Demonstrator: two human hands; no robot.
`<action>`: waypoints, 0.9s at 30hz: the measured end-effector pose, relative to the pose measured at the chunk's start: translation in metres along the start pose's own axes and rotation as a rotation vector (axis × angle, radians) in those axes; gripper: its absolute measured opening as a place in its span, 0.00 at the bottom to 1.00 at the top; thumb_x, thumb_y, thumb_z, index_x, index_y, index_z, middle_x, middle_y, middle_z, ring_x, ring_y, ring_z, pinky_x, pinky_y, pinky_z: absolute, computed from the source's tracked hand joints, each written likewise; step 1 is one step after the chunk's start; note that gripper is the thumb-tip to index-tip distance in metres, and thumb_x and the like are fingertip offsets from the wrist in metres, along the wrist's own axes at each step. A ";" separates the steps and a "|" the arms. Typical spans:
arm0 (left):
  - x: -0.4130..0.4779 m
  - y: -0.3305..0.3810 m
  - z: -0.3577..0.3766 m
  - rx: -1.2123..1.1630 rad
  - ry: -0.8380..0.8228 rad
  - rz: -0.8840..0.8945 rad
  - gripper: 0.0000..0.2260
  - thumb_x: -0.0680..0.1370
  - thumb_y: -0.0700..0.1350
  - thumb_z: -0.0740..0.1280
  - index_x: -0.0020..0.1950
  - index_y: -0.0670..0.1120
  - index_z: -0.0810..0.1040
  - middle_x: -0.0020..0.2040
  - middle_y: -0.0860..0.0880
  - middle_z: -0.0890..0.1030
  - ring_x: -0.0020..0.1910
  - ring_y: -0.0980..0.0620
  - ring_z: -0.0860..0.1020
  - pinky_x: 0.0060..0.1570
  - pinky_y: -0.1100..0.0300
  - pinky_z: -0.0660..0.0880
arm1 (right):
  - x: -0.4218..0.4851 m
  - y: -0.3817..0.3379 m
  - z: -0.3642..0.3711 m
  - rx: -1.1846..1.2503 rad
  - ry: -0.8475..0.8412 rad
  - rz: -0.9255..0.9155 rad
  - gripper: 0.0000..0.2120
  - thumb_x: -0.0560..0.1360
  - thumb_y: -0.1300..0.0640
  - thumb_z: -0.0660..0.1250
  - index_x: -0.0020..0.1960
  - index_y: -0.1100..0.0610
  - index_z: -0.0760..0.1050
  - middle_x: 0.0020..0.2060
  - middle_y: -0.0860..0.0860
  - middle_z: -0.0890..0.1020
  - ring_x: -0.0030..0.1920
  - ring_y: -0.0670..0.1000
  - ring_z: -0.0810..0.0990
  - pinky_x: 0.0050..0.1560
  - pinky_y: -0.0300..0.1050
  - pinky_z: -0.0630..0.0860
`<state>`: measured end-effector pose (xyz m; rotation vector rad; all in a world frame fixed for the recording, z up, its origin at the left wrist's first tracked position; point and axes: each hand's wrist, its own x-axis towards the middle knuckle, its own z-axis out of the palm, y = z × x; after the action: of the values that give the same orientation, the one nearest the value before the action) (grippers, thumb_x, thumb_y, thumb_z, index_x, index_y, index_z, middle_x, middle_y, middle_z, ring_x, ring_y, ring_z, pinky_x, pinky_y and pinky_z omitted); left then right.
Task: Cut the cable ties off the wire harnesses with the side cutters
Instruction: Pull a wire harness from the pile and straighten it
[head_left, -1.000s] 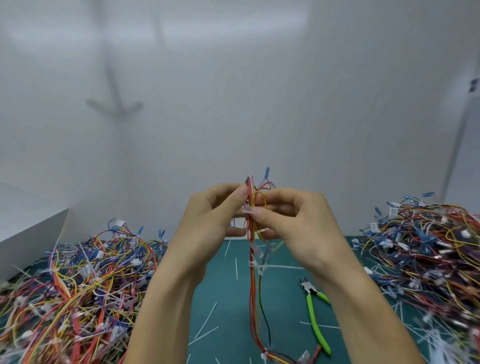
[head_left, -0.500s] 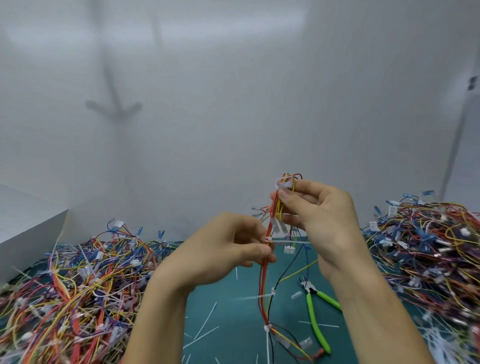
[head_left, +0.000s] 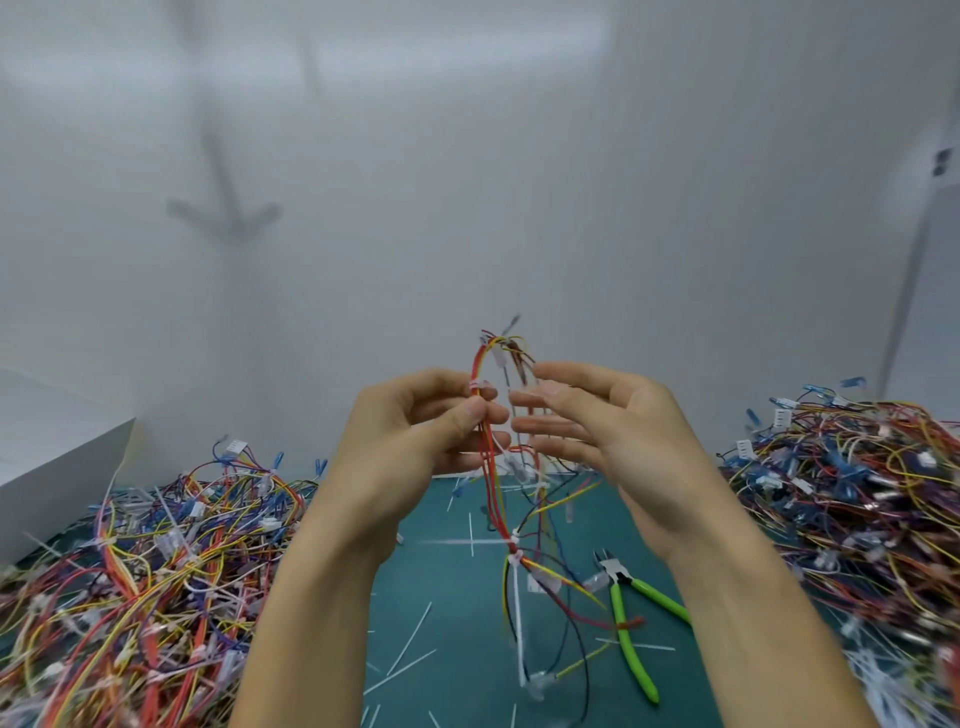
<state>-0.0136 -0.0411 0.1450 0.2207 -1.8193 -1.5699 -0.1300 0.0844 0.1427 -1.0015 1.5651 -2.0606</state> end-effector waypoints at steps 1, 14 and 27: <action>0.000 0.000 -0.001 -0.015 0.026 0.002 0.05 0.78 0.36 0.66 0.48 0.43 0.82 0.40 0.47 0.86 0.38 0.50 0.85 0.37 0.63 0.81 | 0.000 0.000 0.000 0.007 -0.004 0.010 0.11 0.79 0.60 0.67 0.61 0.58 0.76 0.46 0.52 0.87 0.46 0.51 0.87 0.48 0.42 0.83; 0.001 0.002 -0.005 -0.142 0.169 0.040 0.06 0.79 0.33 0.65 0.48 0.42 0.80 0.37 0.48 0.86 0.35 0.49 0.85 0.33 0.64 0.80 | 0.002 0.019 -0.001 -1.077 -0.178 0.129 0.26 0.78 0.39 0.61 0.41 0.62 0.81 0.37 0.52 0.86 0.38 0.52 0.83 0.45 0.47 0.79; 0.004 0.003 -0.006 -0.301 0.166 0.010 0.05 0.79 0.36 0.65 0.51 0.41 0.80 0.38 0.50 0.86 0.38 0.52 0.85 0.34 0.67 0.79 | -0.006 0.005 -0.002 -0.272 -0.531 0.051 0.08 0.80 0.62 0.66 0.51 0.62 0.84 0.42 0.56 0.87 0.40 0.49 0.84 0.42 0.36 0.77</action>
<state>-0.0116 -0.0473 0.1489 0.1935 -1.4353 -1.7397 -0.1278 0.0882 0.1354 -1.4421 1.5708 -1.4026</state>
